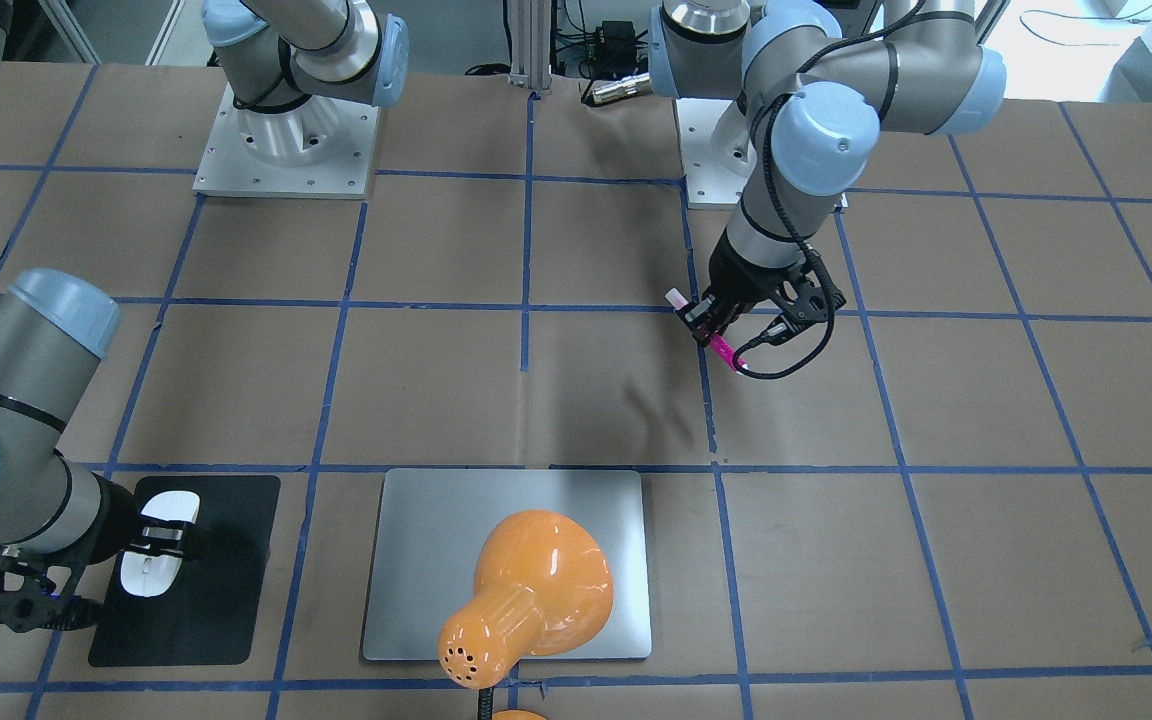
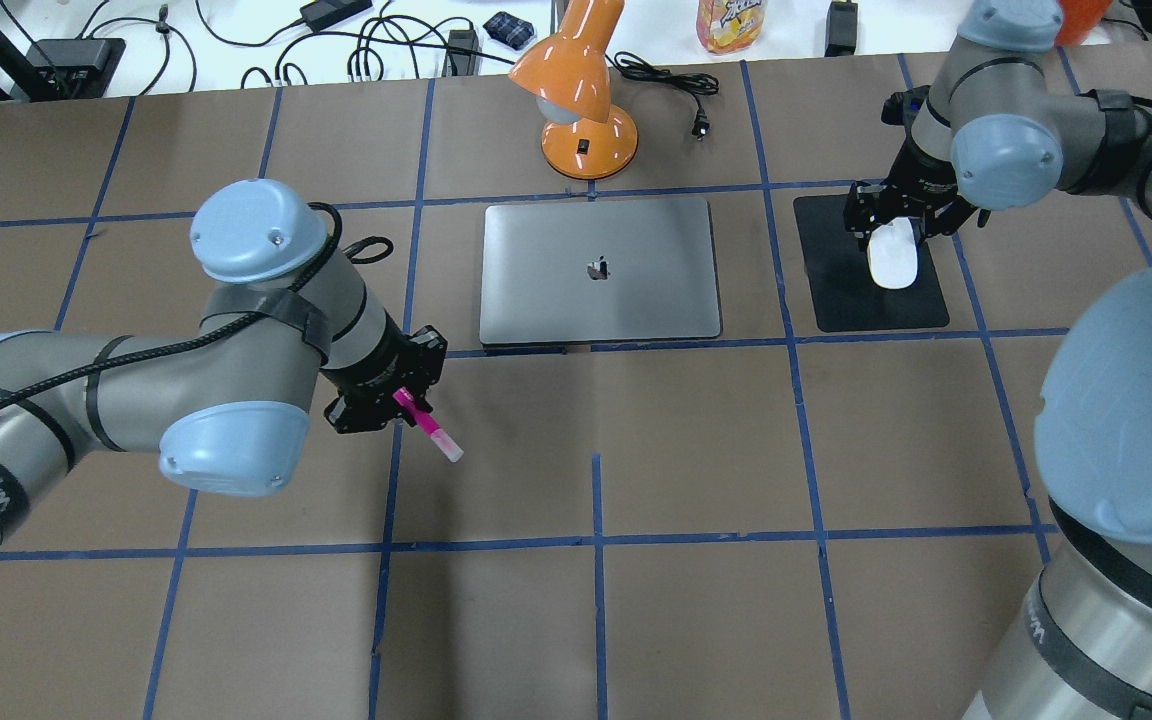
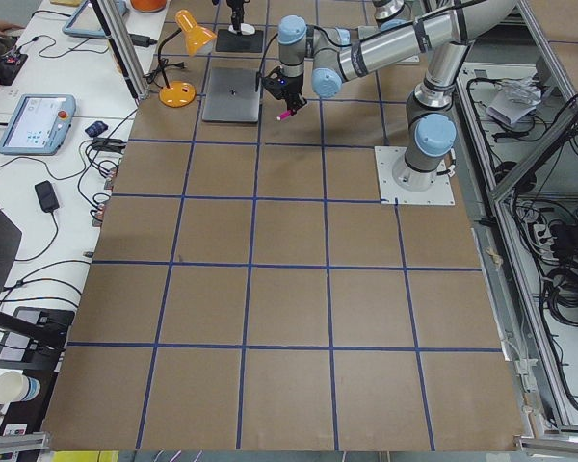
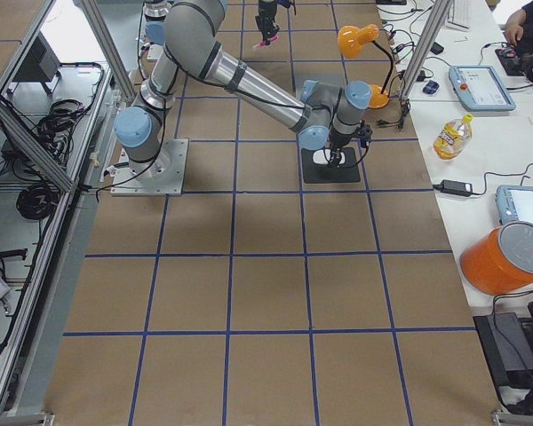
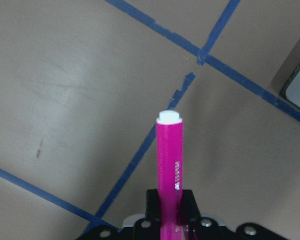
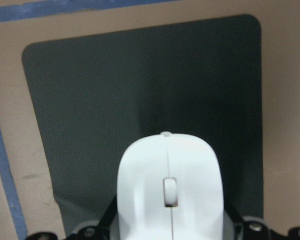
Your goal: Place pen and mouse around notebook
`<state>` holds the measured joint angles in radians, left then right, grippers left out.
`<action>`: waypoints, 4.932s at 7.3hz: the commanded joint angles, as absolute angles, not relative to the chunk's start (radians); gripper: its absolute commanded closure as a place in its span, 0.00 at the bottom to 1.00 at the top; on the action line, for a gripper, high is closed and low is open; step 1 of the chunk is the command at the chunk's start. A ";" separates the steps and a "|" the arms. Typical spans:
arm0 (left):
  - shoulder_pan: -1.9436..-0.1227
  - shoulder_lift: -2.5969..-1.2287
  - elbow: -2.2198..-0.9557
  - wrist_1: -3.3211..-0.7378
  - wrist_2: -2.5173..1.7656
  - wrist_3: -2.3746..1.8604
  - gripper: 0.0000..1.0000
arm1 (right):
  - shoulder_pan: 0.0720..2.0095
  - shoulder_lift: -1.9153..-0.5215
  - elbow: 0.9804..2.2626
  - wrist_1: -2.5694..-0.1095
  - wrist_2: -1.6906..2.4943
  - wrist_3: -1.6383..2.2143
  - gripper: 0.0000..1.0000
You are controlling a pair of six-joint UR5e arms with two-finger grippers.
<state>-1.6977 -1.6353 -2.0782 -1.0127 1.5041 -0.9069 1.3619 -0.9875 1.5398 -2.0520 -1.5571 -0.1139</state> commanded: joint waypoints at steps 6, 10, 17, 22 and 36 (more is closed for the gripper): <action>-1.937 -1.910 -1.999 -0.752 1.499 -1.566 0.99 | 1.361 -0.983 1.552 -2.095 -1.572 -0.120 0.00; -1.950 -1.986 -1.944 -0.715 1.496 -1.835 0.99 | 1.365 -1.301 1.546 -1.716 -1.606 -0.091 0.00; -1.840 -1.919 -1.933 -0.722 1.420 -1.445 0.00 | 1.379 -1.534 1.388 -1.304 -1.606 -0.025 0.03; -1.519 -1.668 -1.867 -1.171 1.416 -0.589 0.00 | 1.634 -1.407 1.377 -1.632 -1.551 0.201 0.00; -1.551 -1.598 -1.486 -1.690 1.597 -0.110 0.00 | 1.572 -1.428 1.381 -1.628 -1.551 0.035 0.00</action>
